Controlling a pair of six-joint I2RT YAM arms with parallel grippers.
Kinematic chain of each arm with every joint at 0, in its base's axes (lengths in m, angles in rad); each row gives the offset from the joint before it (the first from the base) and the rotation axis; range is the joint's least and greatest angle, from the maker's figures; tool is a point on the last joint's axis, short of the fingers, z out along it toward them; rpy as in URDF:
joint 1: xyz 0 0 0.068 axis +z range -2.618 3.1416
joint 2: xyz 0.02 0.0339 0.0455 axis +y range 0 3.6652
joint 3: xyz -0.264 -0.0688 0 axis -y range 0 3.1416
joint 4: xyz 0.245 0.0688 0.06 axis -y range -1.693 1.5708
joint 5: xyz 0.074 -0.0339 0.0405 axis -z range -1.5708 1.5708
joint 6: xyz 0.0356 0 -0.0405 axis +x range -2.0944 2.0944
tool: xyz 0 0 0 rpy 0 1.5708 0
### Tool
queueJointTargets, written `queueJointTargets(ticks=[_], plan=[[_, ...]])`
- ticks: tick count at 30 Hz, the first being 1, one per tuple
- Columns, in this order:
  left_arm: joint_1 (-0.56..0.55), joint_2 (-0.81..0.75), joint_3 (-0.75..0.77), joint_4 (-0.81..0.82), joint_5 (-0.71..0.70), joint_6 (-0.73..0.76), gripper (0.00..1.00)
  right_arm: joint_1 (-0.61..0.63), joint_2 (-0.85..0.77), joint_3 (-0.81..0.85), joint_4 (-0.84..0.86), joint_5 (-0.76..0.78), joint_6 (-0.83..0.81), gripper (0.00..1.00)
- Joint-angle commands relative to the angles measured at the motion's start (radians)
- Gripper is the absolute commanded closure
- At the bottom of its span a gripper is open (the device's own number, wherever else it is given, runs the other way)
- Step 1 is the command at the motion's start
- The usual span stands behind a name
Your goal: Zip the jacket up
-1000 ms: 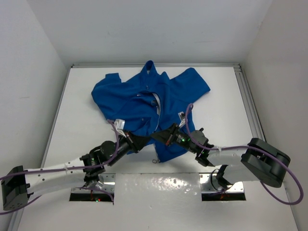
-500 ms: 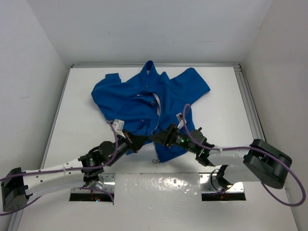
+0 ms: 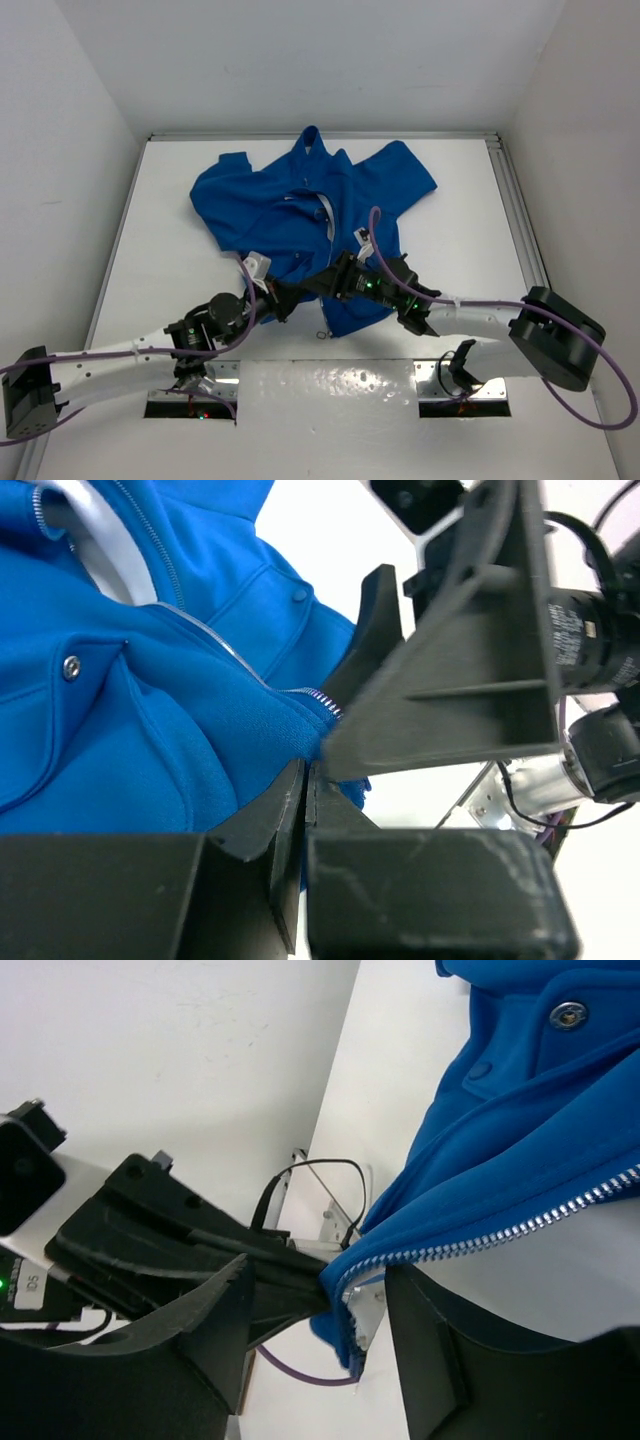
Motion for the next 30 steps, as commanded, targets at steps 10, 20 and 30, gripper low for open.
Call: queueJointTargets(ticks=[10, 20, 30], plan=[[-0.006, -0.037, 0.026, 0.026, 0.088, 0.026, 1.00, 0.007, 0.027, -0.015, 0.155, 0.074, 0.041, 0.81], [-0.006, -0.054, 0.007, 0.017, 0.130, -0.064, 0.54, 0.007, 0.059, -0.019, 0.276, 0.079, 0.015, 1.00], [-0.006, -0.040, 0.012, 0.005, 0.088, -0.090, 0.61, 0.004, 0.112, -0.029, 0.431, 0.045, 0.046, 1.00]])
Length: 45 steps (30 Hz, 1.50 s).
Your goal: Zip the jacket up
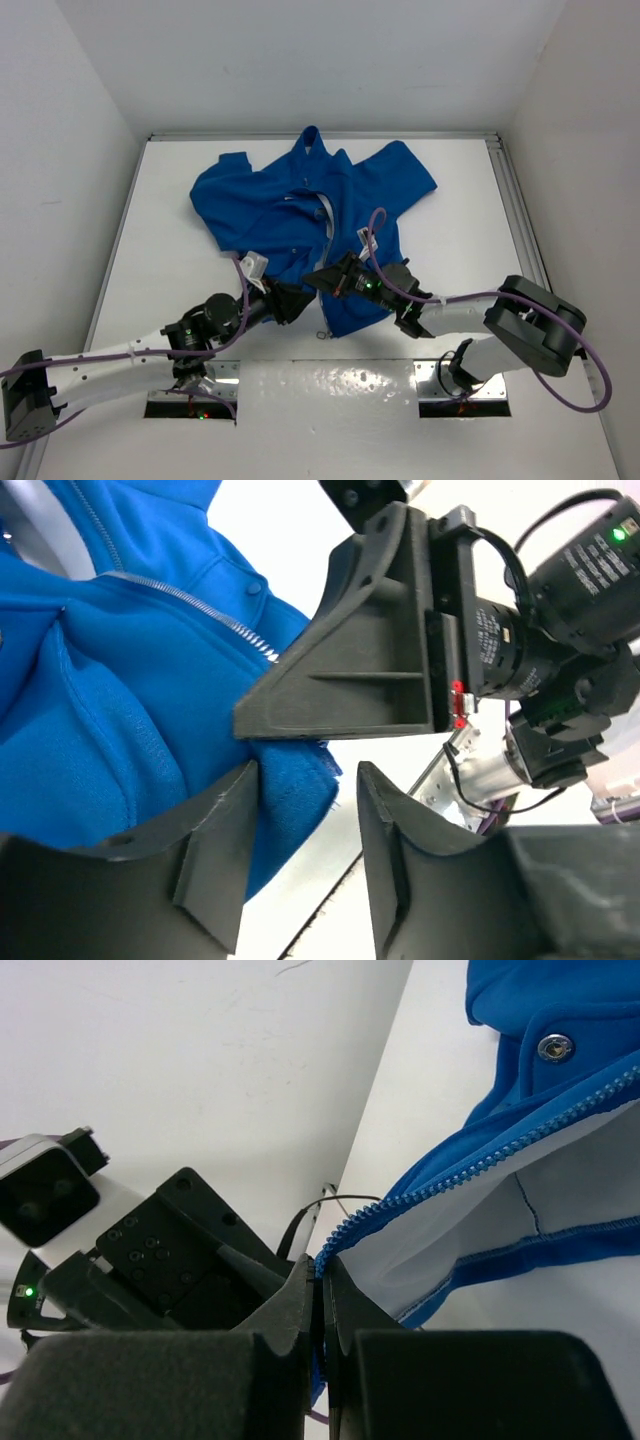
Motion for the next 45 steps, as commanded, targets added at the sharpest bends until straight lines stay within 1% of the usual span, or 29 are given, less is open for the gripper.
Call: queueJointTargets(ticks=[1, 2, 4, 6, 10, 12, 13, 14, 17, 18, 21, 23, 26, 29, 30, 31, 35, 40, 43, 44, 45], plan=[[-0.004, 0.002, 0.012, 0.017, -0.005, -0.019, 0.65, 0.004, -0.030, 0.011, 0.128, -0.006, -0.003, 1.00], [-0.004, 0.000, 0.009, 0.020, -0.014, -0.025, 0.71, 0.003, -0.039, 0.006, 0.120, -0.003, -0.005, 1.00], [-0.006, 0.000, 0.009, 0.026, -0.021, -0.022, 0.76, 0.003, -0.045, 0.000, 0.117, -0.001, -0.007, 1.00], [-0.006, 0.006, 0.014, 0.031, -0.021, -0.013, 0.79, 0.003, -0.048, 0.002, 0.105, -0.004, -0.008, 1.00], [-0.004, 0.025, 0.024, 0.042, -0.005, -0.010, 0.94, 0.001, -0.051, -0.003, 0.096, -0.008, -0.011, 1.00], [-0.004, 0.025, 0.024, 0.048, 0.004, -0.005, 0.97, -0.006, -0.053, 0.002, 0.073, -0.027, -0.011, 1.00], [-0.006, 0.026, 0.026, 0.048, 0.006, -0.005, 1.00, -0.013, -0.057, 0.003, 0.064, -0.034, -0.014, 1.00], [-0.006, 0.028, 0.026, 0.048, 0.010, 0.000, 1.00, -0.017, -0.062, 0.009, 0.047, -0.037, -0.019, 1.00], [-0.004, 0.033, 0.029, 0.059, 0.032, 0.009, 1.00, -0.028, -0.085, 0.061, -0.106, -0.081, -0.072, 1.00], [-0.006, 0.036, 0.033, 0.060, 0.044, 0.012, 1.00, -0.029, -0.090, 0.077, -0.183, -0.090, -0.111, 1.00], [-0.006, 0.057, 0.041, 0.065, 0.059, 0.018, 0.84, -0.040, -0.105, 0.123, -0.275, -0.146, -0.164, 1.00], [-0.006, 0.059, 0.040, 0.068, 0.059, 0.020, 0.83, -0.042, -0.110, 0.147, -0.324, -0.173, -0.183, 1.00], [-0.006, 0.059, 0.040, 0.074, 0.059, 0.026, 0.83, -0.040, -0.105, 0.160, -0.320, -0.222, -0.195, 1.00], [-0.004, 0.060, 0.044, 0.074, 0.062, 0.033, 0.91, -0.043, -0.105, 0.174, -0.331, -0.245, -0.214, 1.00], [-0.006, 0.060, 0.046, 0.074, 0.062, 0.035, 0.97, -0.045, -0.105, 0.178, -0.349, -0.254, -0.226, 1.00], [-0.004, 0.059, 0.046, 0.074, 0.062, 0.035, 1.00, -0.045, -0.107, 0.183, -0.358, -0.261, -0.231, 1.00], [-0.006, 0.056, 0.044, 0.074, 0.061, 0.036, 1.00, -0.059, -0.108, 0.210, -0.401, -0.285, -0.260, 1.00], [-0.004, 0.056, 0.047, 0.100, 0.059, 0.043, 1.00, -0.086, -0.128, 0.275, -0.580, -0.293, -0.353, 1.00], [-0.004, 0.056, 0.052, 0.097, -0.022, 0.023, 1.00, -0.111, -0.146, 0.318, -0.679, -0.293, -0.399, 1.00], [-0.006, 0.053, 0.052, 0.097, -0.075, 0.011, 1.00, -0.124, -0.159, 0.330, -0.726, -0.290, -0.419, 0.92], [-0.006, 0.049, 0.052, 0.098, -0.103, 0.007, 1.00, -0.131, -0.168, 0.338, -0.757, -0.284, -0.433, 0.79]])
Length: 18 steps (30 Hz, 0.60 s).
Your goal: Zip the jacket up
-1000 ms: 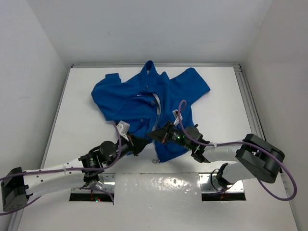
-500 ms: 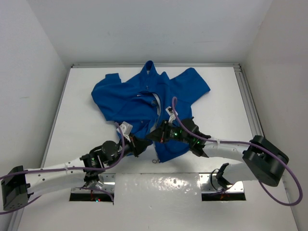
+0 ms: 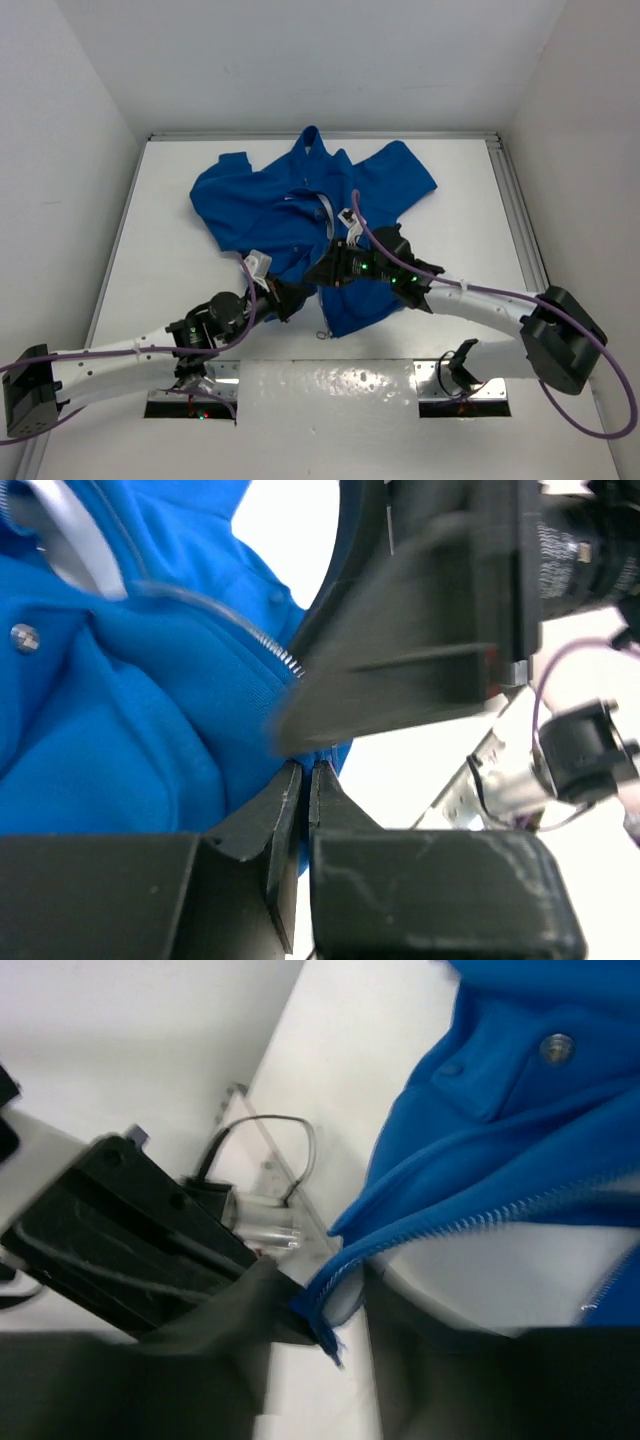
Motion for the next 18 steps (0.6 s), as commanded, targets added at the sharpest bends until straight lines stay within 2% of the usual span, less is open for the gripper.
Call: queueJointTargets(ticks=[1, 4, 7, 9, 13, 14, 15, 18], plan=[[-0.006, -0.013, 0.043, 0.066, -0.095, -0.028, 1.00, -0.033, -0.064, 0.071, -0.119, 0.008, -0.104, 0.54], [-0.006, -0.008, 0.049, 0.053, -0.214, -0.058, 1.00, -0.044, -0.127, 0.072, -0.225, 0.100, -0.158, 0.30], [-0.006, 0.012, 0.078, 0.024, -0.337, -0.083, 1.00, -0.045, -0.208, 0.074, -0.365, 0.199, -0.213, 0.23], [-0.006, 0.027, 0.091, 0.011, -0.365, -0.085, 1.00, -0.047, -0.267, 0.071, -0.422, 0.249, -0.250, 0.22], [-0.005, 0.036, 0.109, 0.019, -0.382, -0.033, 1.00, -0.044, -0.303, 0.017, -0.513, 0.257, -0.285, 0.76], [-0.006, 0.041, 0.117, 0.022, -0.377, -0.019, 1.00, -0.044, -0.289, 0.009, -0.553, 0.240, -0.293, 0.97], [-0.005, 0.044, 0.115, 0.036, -0.371, 0.006, 1.00, -0.042, -0.256, -0.004, -0.573, 0.209, -0.299, 1.00], [-0.005, 0.059, 0.114, 0.071, -0.342, 0.041, 1.00, -0.030, -0.216, -0.029, -0.604, 0.194, -0.328, 1.00]])
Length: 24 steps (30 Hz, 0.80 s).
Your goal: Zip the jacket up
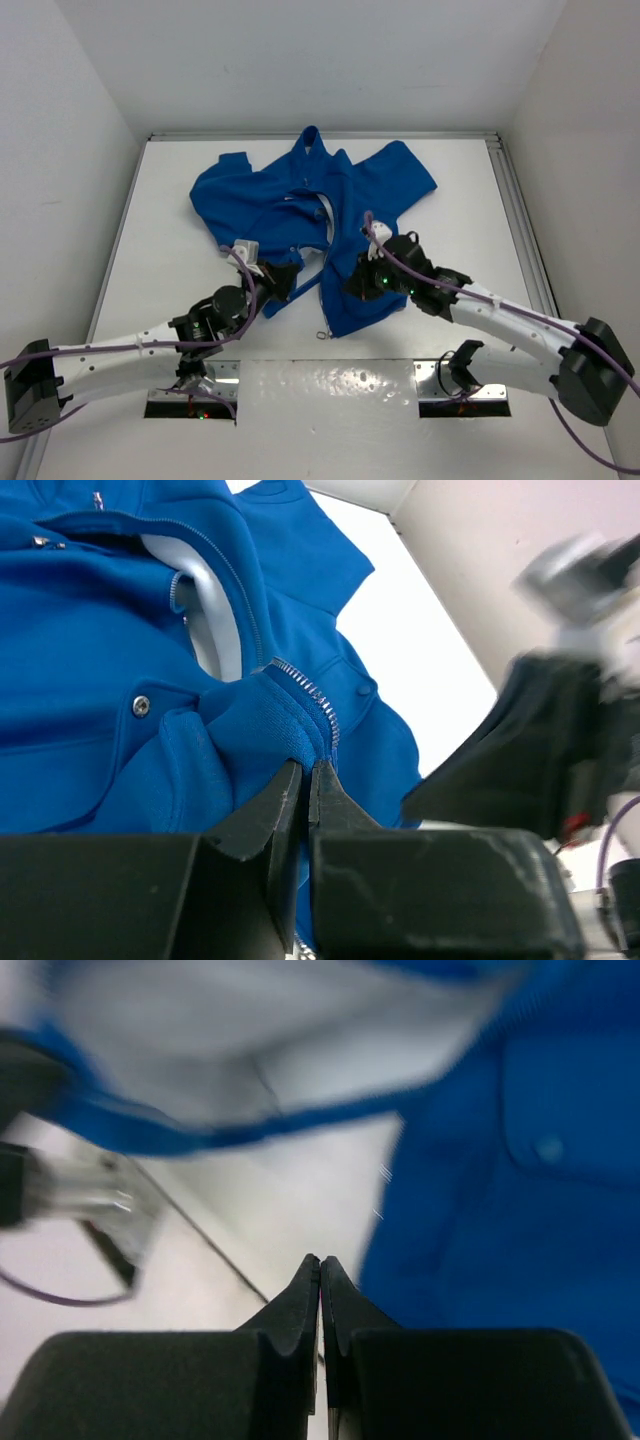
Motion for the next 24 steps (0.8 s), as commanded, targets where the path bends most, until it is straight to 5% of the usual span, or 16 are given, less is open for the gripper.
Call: queueJointTargets(ticks=[1, 8, 15, 24], plan=[[-0.006, 0.015, 0.039, 0.083, 0.012, 0.075, 1.00, 0.040, 0.043, -0.054, -0.083, 0.000, -0.055, 1.00], [0.003, 0.029, 0.010, 0.129, 0.068, 0.099, 1.00, 0.160, 0.130, -0.059, -0.087, 0.145, -0.071, 1.00], [0.052, 0.030, -0.011, 0.155, 0.129, 0.088, 1.00, 0.250, 0.236, -0.058, -0.029, 0.215, -0.061, 0.65], [0.189, -0.074, -0.066, 0.106, 0.192, 0.037, 1.00, 0.303, 0.311, -0.056, 0.025, 0.335, -0.044, 0.57]])
